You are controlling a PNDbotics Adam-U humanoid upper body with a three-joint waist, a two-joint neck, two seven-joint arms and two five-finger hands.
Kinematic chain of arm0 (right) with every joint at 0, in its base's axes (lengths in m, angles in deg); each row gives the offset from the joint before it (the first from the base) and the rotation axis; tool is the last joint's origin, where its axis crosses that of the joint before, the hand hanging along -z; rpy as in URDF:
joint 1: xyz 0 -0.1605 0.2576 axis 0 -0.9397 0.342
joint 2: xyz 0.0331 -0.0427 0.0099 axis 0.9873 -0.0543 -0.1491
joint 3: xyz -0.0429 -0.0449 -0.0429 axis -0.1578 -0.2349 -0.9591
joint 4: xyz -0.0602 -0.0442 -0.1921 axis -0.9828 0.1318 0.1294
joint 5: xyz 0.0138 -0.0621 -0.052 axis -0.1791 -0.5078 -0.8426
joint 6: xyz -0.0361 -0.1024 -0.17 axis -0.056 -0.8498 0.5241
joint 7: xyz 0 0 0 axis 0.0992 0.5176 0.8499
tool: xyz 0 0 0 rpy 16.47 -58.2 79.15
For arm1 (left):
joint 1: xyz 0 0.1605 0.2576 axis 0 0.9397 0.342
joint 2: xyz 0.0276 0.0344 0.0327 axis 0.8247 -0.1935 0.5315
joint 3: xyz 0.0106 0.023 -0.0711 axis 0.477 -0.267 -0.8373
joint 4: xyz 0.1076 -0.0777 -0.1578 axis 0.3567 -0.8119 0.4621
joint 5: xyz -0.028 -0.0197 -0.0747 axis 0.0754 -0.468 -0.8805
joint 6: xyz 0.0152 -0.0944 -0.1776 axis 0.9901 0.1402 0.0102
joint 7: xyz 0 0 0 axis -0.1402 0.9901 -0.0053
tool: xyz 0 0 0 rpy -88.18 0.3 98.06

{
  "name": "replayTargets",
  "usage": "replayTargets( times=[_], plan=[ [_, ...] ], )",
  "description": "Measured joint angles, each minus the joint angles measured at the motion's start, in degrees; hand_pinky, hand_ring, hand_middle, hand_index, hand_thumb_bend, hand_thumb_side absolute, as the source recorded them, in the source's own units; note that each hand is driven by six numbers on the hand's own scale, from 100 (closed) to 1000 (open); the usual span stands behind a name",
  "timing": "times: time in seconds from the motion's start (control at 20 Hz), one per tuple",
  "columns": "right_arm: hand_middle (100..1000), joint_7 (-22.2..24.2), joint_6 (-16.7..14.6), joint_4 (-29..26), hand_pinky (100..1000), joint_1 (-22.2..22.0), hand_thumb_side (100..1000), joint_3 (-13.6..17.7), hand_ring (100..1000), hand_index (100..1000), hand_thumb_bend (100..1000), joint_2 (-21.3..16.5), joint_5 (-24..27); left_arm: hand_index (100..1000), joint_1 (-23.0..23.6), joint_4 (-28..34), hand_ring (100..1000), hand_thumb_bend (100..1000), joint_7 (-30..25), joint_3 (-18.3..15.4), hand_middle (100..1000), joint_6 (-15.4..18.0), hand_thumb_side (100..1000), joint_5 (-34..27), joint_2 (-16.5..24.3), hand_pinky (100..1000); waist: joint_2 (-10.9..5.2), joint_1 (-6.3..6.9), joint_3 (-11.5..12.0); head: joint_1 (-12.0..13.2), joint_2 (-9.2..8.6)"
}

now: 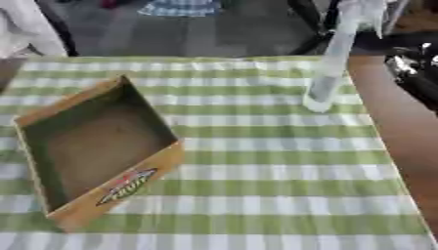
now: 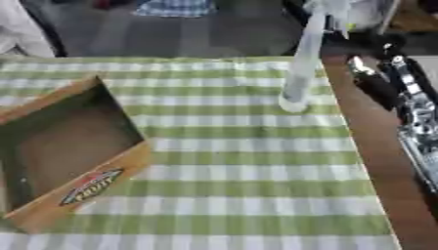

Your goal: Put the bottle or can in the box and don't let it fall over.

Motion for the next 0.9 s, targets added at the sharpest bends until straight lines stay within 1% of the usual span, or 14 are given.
replayTargets(
  times=[0.4, 0.9],
  plan=[
    [1000, 1.14, -0.21, 0.00, 980, 0.01, 618, -0.02, 971, 977, 100, 0.00, 0.56, 697, 0.00, -0.01, 579, 287, -0.05, 0.00, 677, -0.05, 667, 0.00, 0.00, 1000, 0.01, 0.03, 0.00, 0.00, 0.00],
    [1000, 3.80, -0.81, 0.00, 984, 0.02, 650, -1.29, 983, 984, 100, 0.00, 1.69, 697, 0.01, -0.01, 579, 286, -0.17, 0.02, 677, -0.14, 670, 0.00, -0.01, 1000, 0.01, 0.07, 0.01, -0.08, 0.00]
  ],
)
